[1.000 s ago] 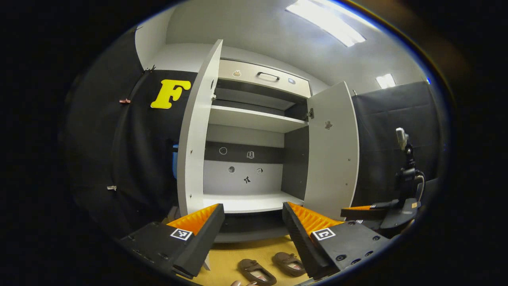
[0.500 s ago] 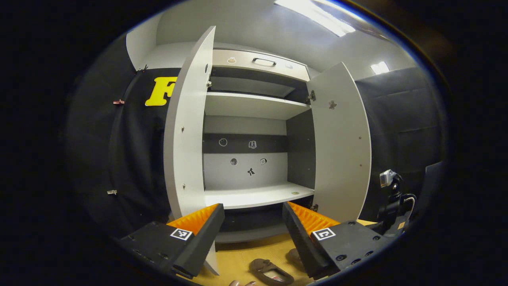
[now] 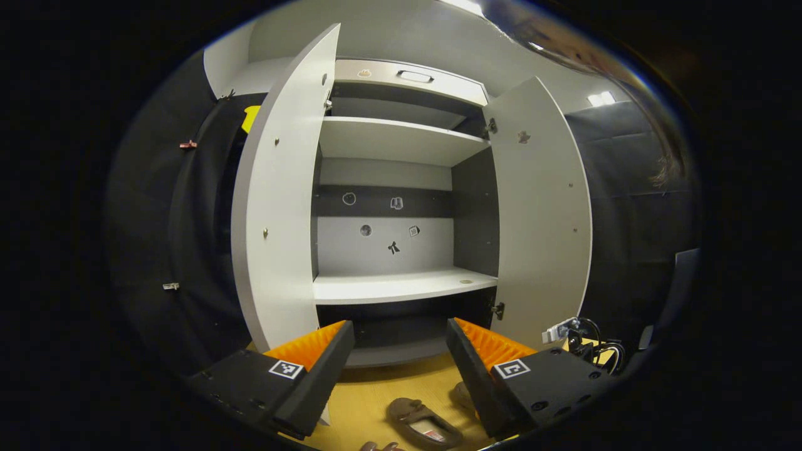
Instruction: Grab one shoe with the right hand and put it into the shoe cabinet, grab the other shoe with the left hand and put it into the shoe cabinet; then close the right door with the right hand and the left door with the left hand.
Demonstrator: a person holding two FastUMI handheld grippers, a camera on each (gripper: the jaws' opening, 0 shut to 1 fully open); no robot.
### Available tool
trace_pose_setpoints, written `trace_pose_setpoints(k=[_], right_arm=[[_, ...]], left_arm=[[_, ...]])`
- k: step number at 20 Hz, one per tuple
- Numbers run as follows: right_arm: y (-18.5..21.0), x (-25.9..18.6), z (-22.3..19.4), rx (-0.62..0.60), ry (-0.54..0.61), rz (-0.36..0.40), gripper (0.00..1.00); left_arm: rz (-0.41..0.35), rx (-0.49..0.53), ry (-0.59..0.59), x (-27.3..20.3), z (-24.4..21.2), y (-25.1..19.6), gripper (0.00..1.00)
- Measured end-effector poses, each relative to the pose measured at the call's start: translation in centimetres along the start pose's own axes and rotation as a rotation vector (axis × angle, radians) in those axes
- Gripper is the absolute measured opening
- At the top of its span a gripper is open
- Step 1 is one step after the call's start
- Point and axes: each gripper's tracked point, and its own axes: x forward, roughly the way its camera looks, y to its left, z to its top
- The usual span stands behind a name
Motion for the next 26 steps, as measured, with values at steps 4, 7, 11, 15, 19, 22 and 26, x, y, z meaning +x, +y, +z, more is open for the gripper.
trace_pose_setpoints(k=[4,7,11,15,19,22,26], right_arm=[[-0.6,2.7,-1.2,-0.019,0.012,-0.002,0.81],[-0.3,4.7,-1.3,-0.038,0.020,0.014,0.72],[-0.7,7.0,-1.4,-0.051,0.033,0.004,0.64],[-1.4,8.7,-1.0,-0.069,0.043,-0.014,0.54],[-2.0,9.9,-0.8,-0.113,0.053,-0.038,0.45],[-2.1,10.4,-0.6,-0.123,0.056,-0.048,0.28],[-2.5,11.6,-0.7,-0.150,0.070,-0.039,0.28]], left_arm=[[0.022,-0.008,0.044,0.4,-2.7,0.1,0.94],[0.038,-0.025,0.069,0.8,-4.4,0.1,0.95],[0.057,-0.040,0.091,1.6,-5.6,0.1,0.95],[0.067,-0.069,0.114,2.4,-6.4,-0.1,0.95],[0.067,-0.052,0.134,2.9,-6.7,-0.1,0.95],[0.079,-0.052,0.128,2.9,-6.2,0.2,0.95],[0.101,-0.065,0.126,2.6,-6.0,0.8,0.95]])
